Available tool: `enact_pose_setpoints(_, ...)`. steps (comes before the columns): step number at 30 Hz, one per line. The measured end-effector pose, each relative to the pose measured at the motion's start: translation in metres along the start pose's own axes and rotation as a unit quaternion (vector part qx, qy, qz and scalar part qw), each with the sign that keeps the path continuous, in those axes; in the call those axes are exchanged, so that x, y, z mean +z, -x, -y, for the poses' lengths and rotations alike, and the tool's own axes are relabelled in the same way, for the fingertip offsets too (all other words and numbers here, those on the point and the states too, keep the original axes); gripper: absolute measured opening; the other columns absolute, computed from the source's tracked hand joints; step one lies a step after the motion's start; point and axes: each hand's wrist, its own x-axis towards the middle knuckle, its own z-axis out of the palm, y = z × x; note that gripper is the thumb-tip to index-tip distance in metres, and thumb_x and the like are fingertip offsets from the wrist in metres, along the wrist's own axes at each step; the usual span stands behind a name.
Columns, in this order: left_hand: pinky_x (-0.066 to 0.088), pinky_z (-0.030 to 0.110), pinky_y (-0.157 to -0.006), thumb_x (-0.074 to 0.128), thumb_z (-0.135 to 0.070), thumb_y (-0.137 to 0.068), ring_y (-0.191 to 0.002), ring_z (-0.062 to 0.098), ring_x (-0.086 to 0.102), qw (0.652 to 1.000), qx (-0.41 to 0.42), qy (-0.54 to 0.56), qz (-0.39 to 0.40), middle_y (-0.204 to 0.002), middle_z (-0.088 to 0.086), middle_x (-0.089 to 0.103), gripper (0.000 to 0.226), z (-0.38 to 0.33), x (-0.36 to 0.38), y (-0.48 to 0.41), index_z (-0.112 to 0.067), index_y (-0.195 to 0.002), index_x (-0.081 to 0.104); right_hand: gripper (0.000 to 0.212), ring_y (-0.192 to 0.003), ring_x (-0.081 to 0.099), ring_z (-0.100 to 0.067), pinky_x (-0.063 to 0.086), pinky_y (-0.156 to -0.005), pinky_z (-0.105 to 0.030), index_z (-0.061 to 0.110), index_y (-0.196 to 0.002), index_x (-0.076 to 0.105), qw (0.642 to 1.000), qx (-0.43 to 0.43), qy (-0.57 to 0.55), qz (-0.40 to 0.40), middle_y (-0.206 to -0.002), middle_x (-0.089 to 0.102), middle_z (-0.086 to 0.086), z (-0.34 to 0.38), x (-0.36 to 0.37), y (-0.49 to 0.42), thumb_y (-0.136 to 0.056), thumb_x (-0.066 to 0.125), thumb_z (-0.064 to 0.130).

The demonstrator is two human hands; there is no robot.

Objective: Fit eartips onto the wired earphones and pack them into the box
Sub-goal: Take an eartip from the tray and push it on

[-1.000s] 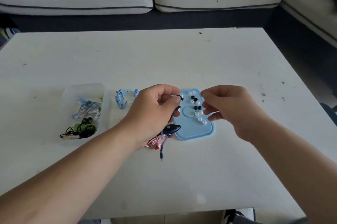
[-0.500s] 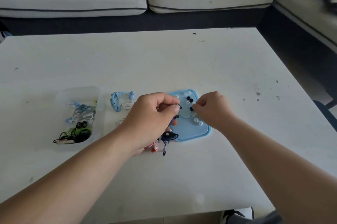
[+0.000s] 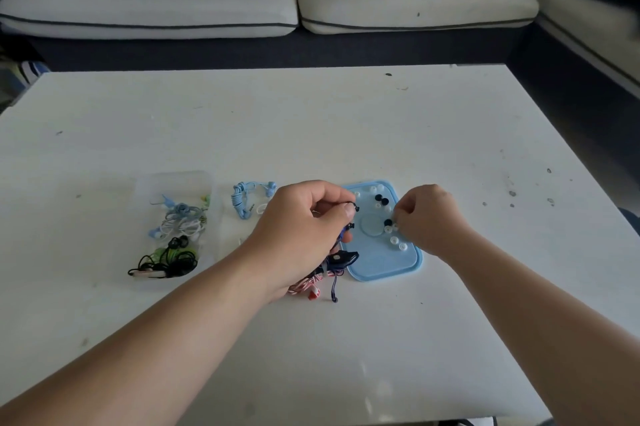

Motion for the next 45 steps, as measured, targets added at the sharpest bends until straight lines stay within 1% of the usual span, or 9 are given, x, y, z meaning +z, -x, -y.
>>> enact_pose_setpoints(3, 0.056, 0.019, -0.063, 0.065, -0.012, -0.099, -0.065, 0.005, 0.070, 1.000, 0.002, 0.006, -0.003, -0.085, 0.005, 0.076, 0.013, -0.001, -0.002, -0.001, -0.019, -0.103, 0.075, 0.016, -0.060, 0.059, -0.023, 0.049, -0.054, -0.028, 0.006, -0.083, 0.069, 0.998, -0.030, -0.031, -0.035, -0.079, 0.072, -0.013, 0.008, -0.013, 0.009, -0.091, 0.056, 0.009)
enact_pose_setpoints(5, 0.052, 0.016, -0.060, 0.065, -0.012, -0.100, -0.062, 0.003, 0.069, 1.000, 0.003, 0.011, -0.008, -0.085, 0.002, 0.076, 0.013, -0.003, -0.003, -0.002, -0.019, -0.105, 0.075, 0.011, -0.066, 0.069, -0.026, 0.060, -0.066, -0.035, 0.010, -0.089, 0.074, 0.985, -0.026, -0.171, -0.006, -0.078, 0.076, -0.010, 0.022, -0.024, 0.024, -0.092, 0.063, 0.010)
enact_pose_setpoints(8, 0.055, 0.020, -0.065, 0.066, -0.013, -0.100, -0.070, 0.007, 0.073, 0.999, 0.006, 0.019, -0.028, -0.087, 0.000, 0.079, 0.015, -0.004, -0.005, -0.005, -0.021, -0.108, 0.075, 0.011, -0.074, 0.073, -0.027, 0.064, -0.078, -0.036, 0.000, -0.099, 0.074, 0.899, -0.011, -0.424, 0.111, -0.084, 0.076, -0.019, 0.043, -0.035, 0.049, -0.091, 0.069, -0.003)
enact_pose_setpoints(11, 0.054, 0.017, -0.064, 0.067, -0.012, -0.099, -0.069, 0.006, 0.072, 0.998, 0.018, 0.029, -0.043, -0.083, 0.001, 0.080, 0.014, -0.006, -0.006, -0.006, -0.020, -0.106, 0.077, 0.015, -0.076, 0.073, -0.024, 0.064, -0.075, -0.031, -0.006, -0.106, 0.072, 0.854, -0.012, -0.495, 0.162, -0.086, 0.075, -0.020, 0.049, -0.037, 0.061, -0.092, 0.066, -0.007)
enact_pose_setpoints(17, 0.051, 0.013, -0.061, 0.070, -0.012, -0.097, -0.062, 0.001, 0.068, 0.997, 0.037, 0.046, -0.049, -0.083, -0.006, 0.078, 0.017, -0.008, -0.005, -0.004, -0.021, -0.110, 0.077, 0.015, -0.072, 0.075, -0.024, 0.063, -0.071, -0.027, -0.008, -0.106, 0.069, 0.828, -0.014, -0.531, 0.183, -0.085, 0.074, -0.021, 0.052, -0.037, 0.062, -0.094, 0.059, -0.008)
enact_pose_setpoints(31, 0.052, 0.020, -0.067, 0.068, -0.015, -0.099, -0.062, 0.002, 0.064, 0.998, 0.058, 0.009, -0.027, -0.072, -0.008, 0.074, 0.015, -0.008, -0.009, -0.005, -0.023, -0.105, 0.079, 0.017, -0.080, 0.077, -0.031, 0.062, -0.071, -0.027, -0.006, -0.103, 0.073, 0.823, -0.043, -0.524, 0.213, -0.086, 0.075, -0.023, 0.052, -0.040, 0.061, -0.093, 0.059, -0.007)
enact_pose_setpoints(35, 0.058, 0.028, -0.067, 0.067, -0.015, -0.099, -0.065, 0.009, 0.068, 0.998, 0.054, 0.017, -0.017, -0.076, -0.001, 0.077, 0.014, -0.010, -0.010, -0.004, -0.022, -0.103, 0.079, 0.017, -0.073, 0.076, -0.027, 0.061, -0.068, -0.026, -0.005, -0.101, 0.073, 0.817, -0.046, -0.531, 0.219, -0.083, 0.075, -0.022, 0.051, -0.040, 0.060, -0.093, 0.057, -0.006)
enact_pose_setpoints(39, 0.062, 0.040, -0.078, 0.066, -0.014, -0.100, -0.080, 0.017, 0.076, 0.998, 0.049, 0.026, 0.003, -0.086, 0.006, 0.079, 0.015, -0.010, -0.009, -0.003, -0.021, -0.103, 0.079, 0.021, -0.067, 0.072, -0.024, 0.060, -0.066, -0.027, -0.004, -0.099, 0.074, 0.819, -0.049, -0.526, 0.225, -0.079, 0.072, -0.019, 0.051, -0.041, 0.058, -0.080, 0.068, 0.005)
enact_pose_setpoints(45, 0.059, 0.028, -0.069, 0.067, -0.014, -0.099, -0.072, 0.009, 0.072, 0.998, 0.053, 0.027, 0.000, -0.083, 0.004, 0.079, 0.014, -0.012, -0.010, -0.002, -0.022, -0.098, 0.079, 0.025, -0.068, 0.070, -0.022, 0.060, -0.066, -0.026, -0.005, -0.100, 0.073, 0.814, -0.051, -0.528, 0.237, -0.077, 0.071, -0.017, 0.049, -0.040, 0.055, -0.078, 0.069, 0.007)
